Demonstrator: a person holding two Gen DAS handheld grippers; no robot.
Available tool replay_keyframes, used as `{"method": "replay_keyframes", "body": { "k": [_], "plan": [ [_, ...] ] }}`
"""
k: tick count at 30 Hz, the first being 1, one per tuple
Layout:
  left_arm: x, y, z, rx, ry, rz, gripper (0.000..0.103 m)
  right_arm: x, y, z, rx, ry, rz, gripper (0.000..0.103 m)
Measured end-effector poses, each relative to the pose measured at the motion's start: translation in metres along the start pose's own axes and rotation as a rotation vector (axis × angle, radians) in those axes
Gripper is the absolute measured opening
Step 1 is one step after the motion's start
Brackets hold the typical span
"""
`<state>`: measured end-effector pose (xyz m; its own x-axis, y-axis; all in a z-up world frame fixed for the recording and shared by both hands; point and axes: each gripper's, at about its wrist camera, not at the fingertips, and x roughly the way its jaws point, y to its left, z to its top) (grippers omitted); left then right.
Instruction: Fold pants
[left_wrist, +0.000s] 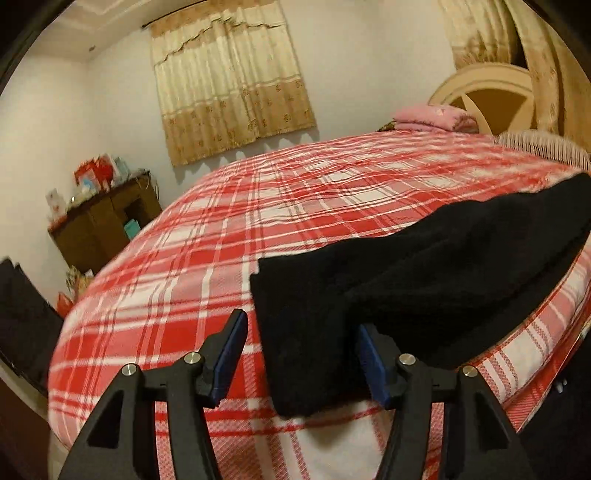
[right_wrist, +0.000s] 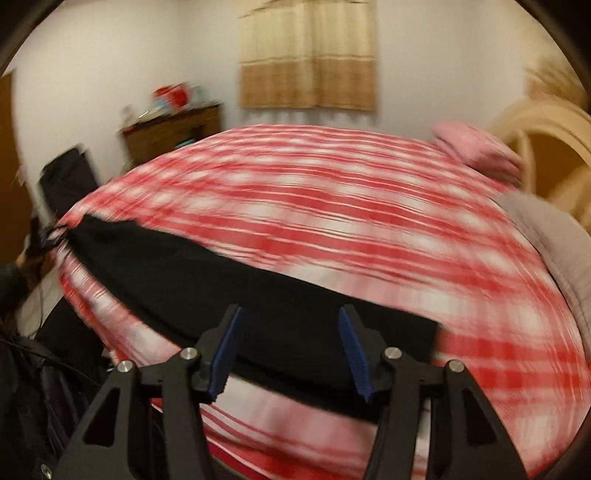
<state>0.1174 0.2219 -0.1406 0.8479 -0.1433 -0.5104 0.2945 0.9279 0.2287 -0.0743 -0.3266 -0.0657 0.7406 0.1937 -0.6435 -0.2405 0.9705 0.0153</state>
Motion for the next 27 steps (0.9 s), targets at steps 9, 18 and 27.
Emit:
{"method": "replay_keyframes", "body": {
  "k": [9,18,27],
  "plan": [
    [0.002,-0.014,0.003,0.104,0.010,-0.019,0.021,0.153,0.157,0.043,-0.263,0.140,0.224,0.057],
    [0.002,-0.006,0.004,0.102,0.004,-0.046,0.020,0.204,0.225,0.031,-0.467,0.183,0.225,0.048],
    [-0.007,0.000,0.009,0.113,-0.018,-0.083,0.010,0.203,0.232,0.035,-0.494,0.202,0.216,0.008]
  ]
}}
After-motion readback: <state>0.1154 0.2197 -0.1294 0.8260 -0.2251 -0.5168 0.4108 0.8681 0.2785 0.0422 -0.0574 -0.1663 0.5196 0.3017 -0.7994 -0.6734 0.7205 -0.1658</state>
